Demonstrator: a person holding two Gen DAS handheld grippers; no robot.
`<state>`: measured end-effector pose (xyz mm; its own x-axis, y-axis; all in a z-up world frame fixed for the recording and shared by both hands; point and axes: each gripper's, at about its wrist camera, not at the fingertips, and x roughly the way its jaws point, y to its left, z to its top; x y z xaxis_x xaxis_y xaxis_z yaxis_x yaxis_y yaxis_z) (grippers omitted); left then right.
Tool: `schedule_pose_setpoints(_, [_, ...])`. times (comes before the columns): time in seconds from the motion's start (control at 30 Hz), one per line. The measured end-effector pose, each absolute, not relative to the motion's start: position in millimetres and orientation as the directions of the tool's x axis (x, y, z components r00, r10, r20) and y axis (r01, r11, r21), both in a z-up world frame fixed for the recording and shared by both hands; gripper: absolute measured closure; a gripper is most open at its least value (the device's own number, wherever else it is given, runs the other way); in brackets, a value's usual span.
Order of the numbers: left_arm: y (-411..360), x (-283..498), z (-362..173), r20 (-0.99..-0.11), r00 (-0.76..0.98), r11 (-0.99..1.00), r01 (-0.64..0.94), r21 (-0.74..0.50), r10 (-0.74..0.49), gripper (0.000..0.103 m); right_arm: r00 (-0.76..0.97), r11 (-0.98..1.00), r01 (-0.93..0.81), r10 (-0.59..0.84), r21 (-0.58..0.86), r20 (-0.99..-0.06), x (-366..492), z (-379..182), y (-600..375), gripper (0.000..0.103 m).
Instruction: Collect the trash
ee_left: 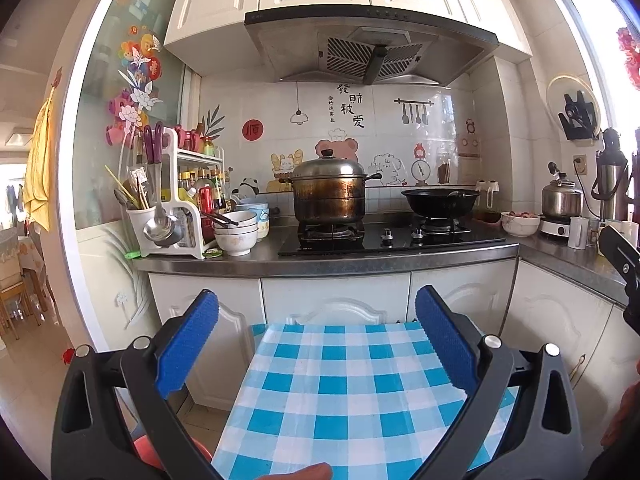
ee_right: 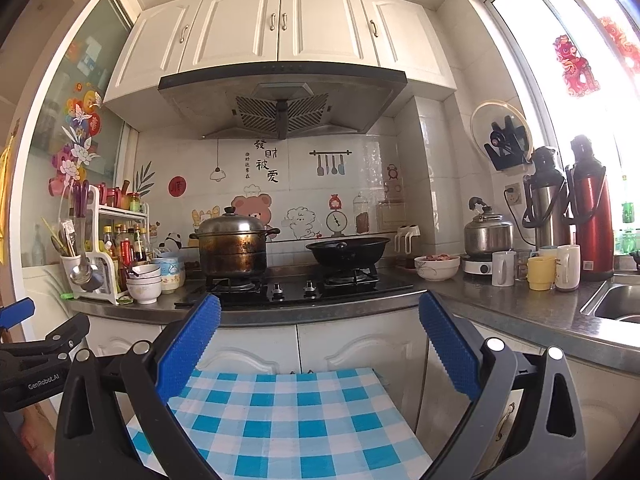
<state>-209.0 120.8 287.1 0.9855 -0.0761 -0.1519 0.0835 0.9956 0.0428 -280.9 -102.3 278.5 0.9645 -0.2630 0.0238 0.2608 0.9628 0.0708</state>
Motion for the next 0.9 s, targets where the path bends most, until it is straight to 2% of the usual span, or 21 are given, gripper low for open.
schedule_pose_setpoints(0.9, [115.1, -216.8, 285.9, -0.146, 0.985, 0.995, 0.095, 0.025, -0.090, 0.004, 0.958, 0.956, 0.286, -0.287, 0.072, 0.015, -289.3, 274.7, -108.0, 0.005])
